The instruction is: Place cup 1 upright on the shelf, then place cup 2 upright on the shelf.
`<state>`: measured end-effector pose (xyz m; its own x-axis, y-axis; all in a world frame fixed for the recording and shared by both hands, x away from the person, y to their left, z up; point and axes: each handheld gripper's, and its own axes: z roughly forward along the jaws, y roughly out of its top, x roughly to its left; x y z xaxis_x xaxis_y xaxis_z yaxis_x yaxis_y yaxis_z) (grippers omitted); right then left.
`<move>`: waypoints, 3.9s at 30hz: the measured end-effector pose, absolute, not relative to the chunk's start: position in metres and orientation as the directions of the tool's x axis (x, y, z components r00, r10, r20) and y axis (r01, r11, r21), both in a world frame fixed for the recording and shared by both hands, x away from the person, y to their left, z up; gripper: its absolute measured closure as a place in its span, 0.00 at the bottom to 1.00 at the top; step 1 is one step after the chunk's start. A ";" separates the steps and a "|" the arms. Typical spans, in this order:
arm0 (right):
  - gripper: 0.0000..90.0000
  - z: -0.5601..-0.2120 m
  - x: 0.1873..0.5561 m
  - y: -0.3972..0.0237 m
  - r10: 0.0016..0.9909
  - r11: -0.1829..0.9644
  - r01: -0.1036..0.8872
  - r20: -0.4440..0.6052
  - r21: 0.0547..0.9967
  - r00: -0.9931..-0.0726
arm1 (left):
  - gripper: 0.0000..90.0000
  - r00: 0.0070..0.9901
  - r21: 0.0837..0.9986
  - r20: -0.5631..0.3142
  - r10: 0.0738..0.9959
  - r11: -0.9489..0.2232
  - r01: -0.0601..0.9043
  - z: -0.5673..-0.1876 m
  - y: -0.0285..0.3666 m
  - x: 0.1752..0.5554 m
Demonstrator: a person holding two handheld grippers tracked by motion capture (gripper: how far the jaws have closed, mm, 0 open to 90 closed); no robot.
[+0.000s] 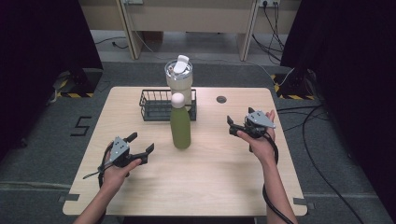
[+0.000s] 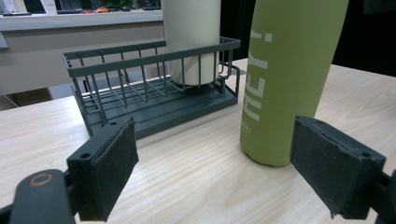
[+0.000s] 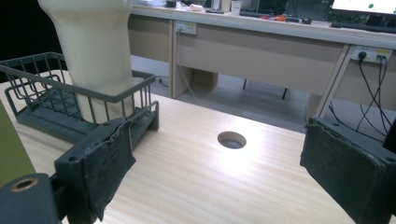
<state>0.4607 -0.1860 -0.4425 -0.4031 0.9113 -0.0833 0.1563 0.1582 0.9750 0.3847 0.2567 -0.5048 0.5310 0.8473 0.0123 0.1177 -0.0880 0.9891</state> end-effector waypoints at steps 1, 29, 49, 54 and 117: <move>0.10 -0.442 0.461 -0.186 0.911 0.158 0.156 -0.083 0.975 -0.403 | 0.16 0.530 0.989 0.013 0.848 -0.088 0.116 -0.504 0.257 0.385; 0.12 -0.463 0.414 -0.223 0.945 0.128 0.184 -0.064 0.975 -0.319 | 0.16 0.575 0.996 0.031 0.818 -0.073 0.051 -0.481 0.236 0.401; 0.12 -0.464 0.409 -0.222 0.946 0.140 0.189 -0.075 0.972 -0.316 | 0.16 0.646 0.998 0.030 0.763 -0.057 0.020 -0.466 0.205 0.417; 0.12 -0.465 0.409 -0.222 0.944 0.143 0.195 -0.074 0.970 -0.323 | 0.09 0.652 0.999 0.015 0.758 -0.039 0.023 -0.462 0.196 0.422; 0.13 -0.467 0.410 -0.219 0.943 0.148 0.211 -0.073 0.966 -0.326 | 0.26 0.690 0.997 0.033 0.723 -0.069 0.024 -0.452 0.153 0.457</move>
<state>0.4104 -0.2189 -0.4667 -0.3257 0.9427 -0.0730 0.2115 0.1479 0.9661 0.4574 0.1534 -0.4518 0.6902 0.7229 0.0331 0.0242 -0.0688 0.9973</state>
